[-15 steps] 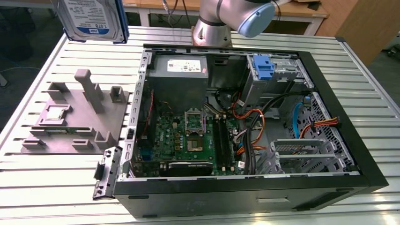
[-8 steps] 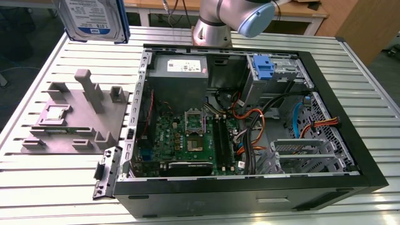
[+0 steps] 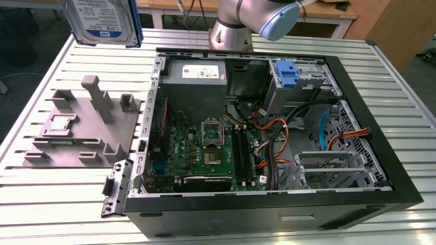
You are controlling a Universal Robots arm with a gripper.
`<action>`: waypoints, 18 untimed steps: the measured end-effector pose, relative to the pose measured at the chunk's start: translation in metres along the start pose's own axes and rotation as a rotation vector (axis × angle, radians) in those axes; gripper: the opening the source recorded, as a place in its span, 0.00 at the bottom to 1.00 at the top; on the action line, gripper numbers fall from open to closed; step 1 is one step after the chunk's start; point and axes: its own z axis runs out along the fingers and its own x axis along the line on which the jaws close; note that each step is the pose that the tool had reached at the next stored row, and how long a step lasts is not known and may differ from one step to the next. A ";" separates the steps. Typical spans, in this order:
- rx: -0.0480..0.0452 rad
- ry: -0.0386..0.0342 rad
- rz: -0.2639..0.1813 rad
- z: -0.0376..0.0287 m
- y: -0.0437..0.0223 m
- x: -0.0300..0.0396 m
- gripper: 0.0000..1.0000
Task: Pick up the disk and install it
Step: 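Pick up the disk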
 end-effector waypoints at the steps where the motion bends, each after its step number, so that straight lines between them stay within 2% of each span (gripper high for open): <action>1: -0.0001 0.0000 0.000 0.0000 -0.0002 0.0000 0.36; 18: -0.0001 0.0001 0.000 -0.0002 -0.0043 -0.0001 0.36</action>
